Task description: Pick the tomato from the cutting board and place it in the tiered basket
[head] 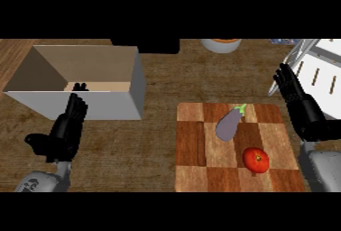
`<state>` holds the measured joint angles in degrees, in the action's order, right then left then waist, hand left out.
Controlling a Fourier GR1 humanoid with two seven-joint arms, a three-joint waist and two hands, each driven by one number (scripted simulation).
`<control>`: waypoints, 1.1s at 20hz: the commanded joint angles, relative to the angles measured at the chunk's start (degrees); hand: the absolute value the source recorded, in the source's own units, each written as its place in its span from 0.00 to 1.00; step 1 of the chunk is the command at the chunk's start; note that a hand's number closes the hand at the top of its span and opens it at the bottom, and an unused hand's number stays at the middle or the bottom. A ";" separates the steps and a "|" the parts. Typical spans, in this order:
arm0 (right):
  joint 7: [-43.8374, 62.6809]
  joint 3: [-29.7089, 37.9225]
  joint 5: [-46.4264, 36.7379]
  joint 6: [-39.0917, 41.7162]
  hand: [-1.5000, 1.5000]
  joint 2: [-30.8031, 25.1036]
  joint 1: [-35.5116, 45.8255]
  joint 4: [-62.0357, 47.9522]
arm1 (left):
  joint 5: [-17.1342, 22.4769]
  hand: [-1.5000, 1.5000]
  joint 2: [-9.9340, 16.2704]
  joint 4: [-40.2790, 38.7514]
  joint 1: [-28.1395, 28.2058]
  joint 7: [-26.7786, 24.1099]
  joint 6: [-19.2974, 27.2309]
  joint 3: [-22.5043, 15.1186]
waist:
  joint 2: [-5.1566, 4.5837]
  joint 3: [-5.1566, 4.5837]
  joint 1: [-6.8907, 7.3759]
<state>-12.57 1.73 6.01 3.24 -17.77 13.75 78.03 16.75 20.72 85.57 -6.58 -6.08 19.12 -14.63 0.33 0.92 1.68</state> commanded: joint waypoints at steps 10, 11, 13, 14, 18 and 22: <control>10.51 -1.10 -5.96 -38.96 0.00 17.44 2.58 -6.10 | 0.98 0.50 1.17 -1.16 0.36 0.53 -9.79 -4.18 | -0.98 -0.91 -2.13; 8.16 -0.43 -6.84 -41.12 0.00 17.51 4.44 -6.41 | 0.53 0.50 0.76 -0.07 1.62 0.64 -9.85 -5.29 | -0.85 -0.88 -1.56; 5.67 -3.55 -10.44 -43.31 0.00 17.61 1.97 -5.35 | 1.18 0.50 1.24 -0.36 3.36 -0.73 -11.46 -4.62 | -0.54 -0.97 -1.90; 7.30 -4.38 -14.07 -44.38 0.00 17.65 4.52 -6.50 | 0.81 0.50 0.62 -2.84 0.38 -0.16 -11.26 -4.34 | -0.81 -1.05 -2.59; 17.78 -10.44 -24.27 -44.46 0.00 13.20 4.29 -3.88 | 0.66 0.50 1.58 -1.81 1.34 0.44 -10.54 -2.80 | -0.35 -1.39 -4.38; 29.52 -12.97 -31.90 -38.72 0.00 4.55 2.83 -7.80 | -0.27 0.50 2.92 1.49 4.56 -0.35 -9.77 -1.99 | -0.16 -2.01 -5.10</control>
<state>8.62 -8.30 -18.97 -37.78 -7.98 16.90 72.49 14.95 26.78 91.19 -5.31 -9.85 11.93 -11.31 1.45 0.75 -2.08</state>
